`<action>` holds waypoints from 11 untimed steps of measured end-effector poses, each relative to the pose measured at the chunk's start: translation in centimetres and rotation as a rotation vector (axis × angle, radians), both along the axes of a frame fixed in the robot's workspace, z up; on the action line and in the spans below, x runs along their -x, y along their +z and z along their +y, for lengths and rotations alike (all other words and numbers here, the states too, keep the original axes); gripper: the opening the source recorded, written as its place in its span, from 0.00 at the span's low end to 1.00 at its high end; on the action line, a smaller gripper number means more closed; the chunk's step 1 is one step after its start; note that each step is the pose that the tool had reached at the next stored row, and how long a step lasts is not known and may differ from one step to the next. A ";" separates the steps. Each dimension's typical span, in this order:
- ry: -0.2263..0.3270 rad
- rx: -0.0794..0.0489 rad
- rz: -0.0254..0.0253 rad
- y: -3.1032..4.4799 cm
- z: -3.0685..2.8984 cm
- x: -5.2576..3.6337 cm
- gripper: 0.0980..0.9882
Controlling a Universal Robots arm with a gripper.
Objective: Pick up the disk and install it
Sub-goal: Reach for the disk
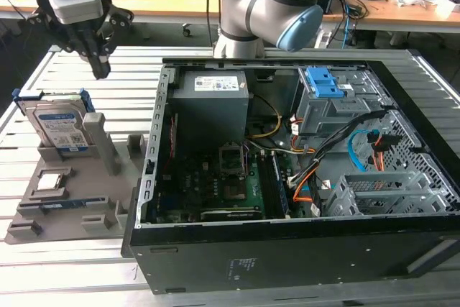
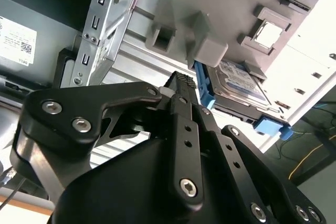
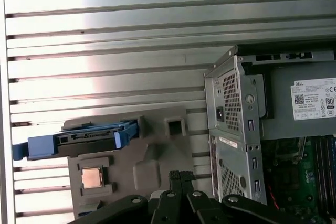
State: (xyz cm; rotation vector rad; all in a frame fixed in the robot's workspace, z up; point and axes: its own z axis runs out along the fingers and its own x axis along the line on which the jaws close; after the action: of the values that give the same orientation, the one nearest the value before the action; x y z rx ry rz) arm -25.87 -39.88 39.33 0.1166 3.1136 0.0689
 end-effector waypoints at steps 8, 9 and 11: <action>0.000 0.000 0.0000 0.00 0.00 1.30 0.01; 0.000 0.000 0.0000 0.00 0.00 1.44 0.01; 0.000 0.000 0.0000 0.00 0.00 1.73 0.01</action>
State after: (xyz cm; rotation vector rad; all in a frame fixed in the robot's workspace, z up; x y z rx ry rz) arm -27.60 -39.89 39.33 0.1166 3.1137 0.0688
